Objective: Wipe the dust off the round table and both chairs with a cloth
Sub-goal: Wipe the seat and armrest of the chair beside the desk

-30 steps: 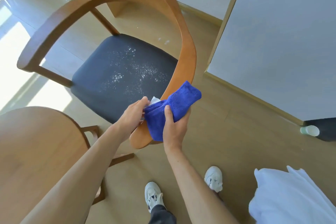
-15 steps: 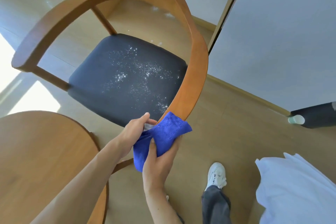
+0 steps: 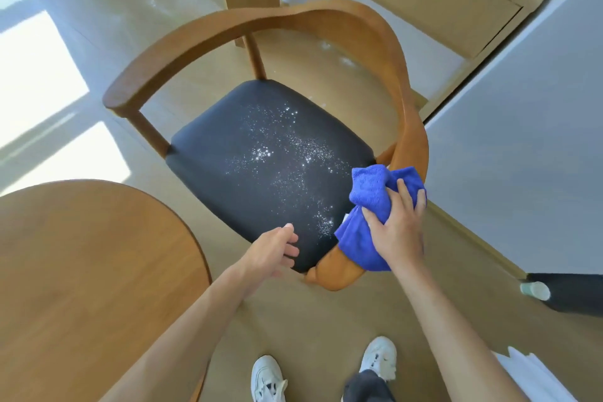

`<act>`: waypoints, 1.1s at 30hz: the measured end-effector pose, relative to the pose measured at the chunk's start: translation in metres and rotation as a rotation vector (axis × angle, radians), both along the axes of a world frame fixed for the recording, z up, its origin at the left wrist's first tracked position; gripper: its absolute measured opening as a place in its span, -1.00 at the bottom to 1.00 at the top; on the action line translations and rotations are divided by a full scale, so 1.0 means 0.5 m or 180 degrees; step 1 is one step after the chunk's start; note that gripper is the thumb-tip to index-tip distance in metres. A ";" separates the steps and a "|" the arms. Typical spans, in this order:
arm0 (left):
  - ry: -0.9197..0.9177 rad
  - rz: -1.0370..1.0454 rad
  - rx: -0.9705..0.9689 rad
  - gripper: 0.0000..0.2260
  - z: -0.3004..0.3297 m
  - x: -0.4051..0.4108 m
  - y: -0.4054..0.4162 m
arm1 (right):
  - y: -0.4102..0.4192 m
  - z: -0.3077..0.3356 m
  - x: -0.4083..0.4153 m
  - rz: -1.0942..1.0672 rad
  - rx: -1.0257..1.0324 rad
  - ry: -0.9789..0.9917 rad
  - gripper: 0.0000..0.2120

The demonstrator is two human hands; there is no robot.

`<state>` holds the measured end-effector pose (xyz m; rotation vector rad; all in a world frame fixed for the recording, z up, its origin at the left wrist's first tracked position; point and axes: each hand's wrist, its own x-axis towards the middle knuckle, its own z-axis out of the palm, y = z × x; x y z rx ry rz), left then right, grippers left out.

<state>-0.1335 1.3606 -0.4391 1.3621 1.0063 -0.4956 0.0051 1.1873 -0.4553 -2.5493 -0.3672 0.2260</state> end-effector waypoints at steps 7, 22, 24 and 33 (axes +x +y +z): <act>-0.0098 0.0354 0.0096 -0.72 0.006 0.006 0.068 | 0.046 0.010 0.134 0.0215 -0.0827 -0.0252 -0.57; 0.0139 0.1240 0.0837 -0.82 -0.034 0.259 0.203 | 0.294 -0.046 0.436 0.1809 0.0596 0.1169 -0.85; 0.0171 0.1296 0.0873 -0.81 -0.040 0.270 0.213 | 0.327 -0.066 0.450 0.1559 0.0766 0.1311 -0.79; 0.0294 0.1710 0.0765 -0.88 -0.143 0.228 0.231 | 0.523 -0.152 0.467 0.2234 0.0822 0.0959 -0.69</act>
